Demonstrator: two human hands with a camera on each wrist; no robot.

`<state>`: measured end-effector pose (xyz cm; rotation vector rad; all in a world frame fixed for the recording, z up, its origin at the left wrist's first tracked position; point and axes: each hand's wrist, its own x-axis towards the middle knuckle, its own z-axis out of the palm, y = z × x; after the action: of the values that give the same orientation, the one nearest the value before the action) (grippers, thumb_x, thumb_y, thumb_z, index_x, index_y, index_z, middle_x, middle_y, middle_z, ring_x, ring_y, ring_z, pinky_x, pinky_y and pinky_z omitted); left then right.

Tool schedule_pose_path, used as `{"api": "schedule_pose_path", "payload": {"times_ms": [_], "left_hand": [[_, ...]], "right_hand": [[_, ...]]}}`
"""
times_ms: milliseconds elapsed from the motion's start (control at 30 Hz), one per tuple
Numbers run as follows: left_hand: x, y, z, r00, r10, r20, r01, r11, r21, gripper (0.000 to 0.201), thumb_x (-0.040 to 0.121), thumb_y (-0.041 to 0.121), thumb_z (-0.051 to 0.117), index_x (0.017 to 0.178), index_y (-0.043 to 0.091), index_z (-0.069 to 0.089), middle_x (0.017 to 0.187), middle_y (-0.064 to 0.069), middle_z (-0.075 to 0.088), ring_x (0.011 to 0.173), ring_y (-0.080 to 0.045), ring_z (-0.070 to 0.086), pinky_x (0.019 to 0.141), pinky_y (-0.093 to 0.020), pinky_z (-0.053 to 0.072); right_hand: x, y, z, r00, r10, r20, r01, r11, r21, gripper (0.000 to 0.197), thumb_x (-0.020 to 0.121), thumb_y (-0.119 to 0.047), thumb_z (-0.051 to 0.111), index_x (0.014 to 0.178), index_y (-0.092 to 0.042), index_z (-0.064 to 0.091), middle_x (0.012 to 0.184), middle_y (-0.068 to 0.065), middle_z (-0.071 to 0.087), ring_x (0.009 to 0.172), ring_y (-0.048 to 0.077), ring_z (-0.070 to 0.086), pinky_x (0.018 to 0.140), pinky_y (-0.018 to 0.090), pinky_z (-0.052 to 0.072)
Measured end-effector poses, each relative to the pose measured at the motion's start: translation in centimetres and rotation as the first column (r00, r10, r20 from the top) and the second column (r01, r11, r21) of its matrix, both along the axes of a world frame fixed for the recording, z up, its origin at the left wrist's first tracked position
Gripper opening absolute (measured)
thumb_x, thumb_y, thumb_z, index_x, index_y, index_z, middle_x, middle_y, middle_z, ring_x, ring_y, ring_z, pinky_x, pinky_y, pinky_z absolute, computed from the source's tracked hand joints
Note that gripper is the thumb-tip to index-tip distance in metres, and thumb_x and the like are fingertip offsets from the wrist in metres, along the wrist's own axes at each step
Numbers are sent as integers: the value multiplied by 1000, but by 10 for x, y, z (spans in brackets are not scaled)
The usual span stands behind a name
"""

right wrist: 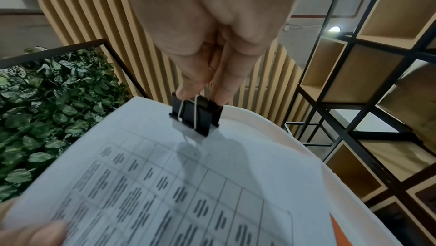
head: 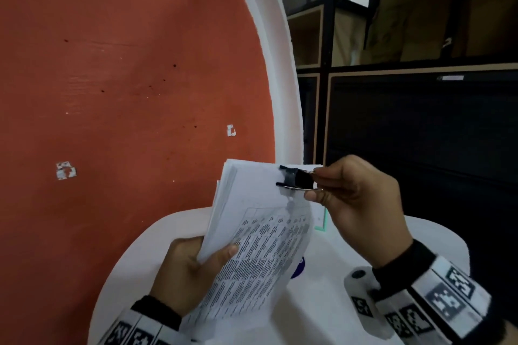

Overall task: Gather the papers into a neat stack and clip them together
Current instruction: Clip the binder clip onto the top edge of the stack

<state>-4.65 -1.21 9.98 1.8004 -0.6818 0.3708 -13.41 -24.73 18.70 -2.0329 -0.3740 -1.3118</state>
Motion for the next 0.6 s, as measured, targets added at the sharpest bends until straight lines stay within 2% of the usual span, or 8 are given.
{"api": "schedule_pose_path", "payload": {"times_ms": [67, 133, 167, 267, 367, 400, 467, 600], "left_hand": [[2, 2, 0, 998, -20, 60, 18, 1000, 25, 41, 67, 58, 66, 77, 20, 75, 68, -8, 73, 64, -23, 69, 57, -35, 56], [4, 4, 0, 995, -21, 95, 17, 999, 42, 50, 67, 62, 64, 74, 13, 74, 67, -8, 72, 63, -24, 68, 56, -35, 56], [4, 5, 2, 992, -21, 124, 14, 999, 51, 53, 68, 64, 63, 73, 12, 73, 65, -5, 72, 61, -21, 68, 55, -33, 56], [4, 9, 3, 976, -13, 220, -6, 996, 85, 57, 71, 71, 57, 76, 16, 75, 69, 12, 74, 61, -3, 69, 55, -26, 54], [6, 12, 5, 952, -17, 306, -32, 988, 153, 56, 75, 73, 51, 78, 22, 73, 62, 25, 67, 57, 4, 64, 52, -20, 49], [5, 12, 6, 945, -23, 326, -36, 984, 173, 54, 76, 72, 50, 77, 22, 72, 60, 25, 64, 55, 3, 63, 51, -20, 49], [5, 12, 8, 934, -31, 355, -45, 978, 202, 52, 78, 71, 49, 76, 23, 69, 57, 19, 66, 52, 0, 63, 48, -23, 49], [5, 13, 8, 925, -37, 377, -59, 969, 242, 51, 79, 70, 50, 74, 22, 65, 54, 9, 65, 48, -6, 62, 44, -26, 47]], "right_hand": [[2, -4, 10, 999, -34, -11, 34, 999, -41, 25, 63, -7, 84, 78, -12, 66, 78, 4, 67, 71, 16, 69, 64, 25, 55], [2, -7, 21, 995, -64, -73, 58, 995, -81, 25, 61, -3, 85, 76, -9, 67, 76, 4, 67, 69, 13, 69, 63, 22, 55], [2, -8, 27, 991, -56, -123, 45, 995, -93, 25, 61, -1, 85, 75, -11, 67, 77, 3, 68, 69, 10, 69, 64, 18, 56], [1, -13, 50, 951, 6, -309, -40, 994, -106, 37, 62, 1, 84, 69, -28, 62, 76, -4, 70, 73, 2, 70, 67, 9, 54], [1, -22, 71, 896, -8, -445, -87, 978, -192, 37, 62, -3, 85, 71, -30, 62, 77, 1, 73, 70, 4, 71, 71, 15, 57], [1, -23, 77, 879, -20, -476, -100, 969, -225, 36, 62, -5, 85, 71, -30, 62, 78, 0, 73, 71, 5, 72, 72, 19, 58], [0, -25, 84, 851, -32, -525, -129, 954, -269, 33, 63, -7, 85, 70, -30, 62, 78, -1, 73, 72, 8, 72, 73, 26, 60], [-1, -26, 99, 778, -59, -626, -177, 935, -307, 26, 63, -8, 85, 73, -23, 67, 79, 1, 74, 73, 12, 73, 77, 32, 60]]}}
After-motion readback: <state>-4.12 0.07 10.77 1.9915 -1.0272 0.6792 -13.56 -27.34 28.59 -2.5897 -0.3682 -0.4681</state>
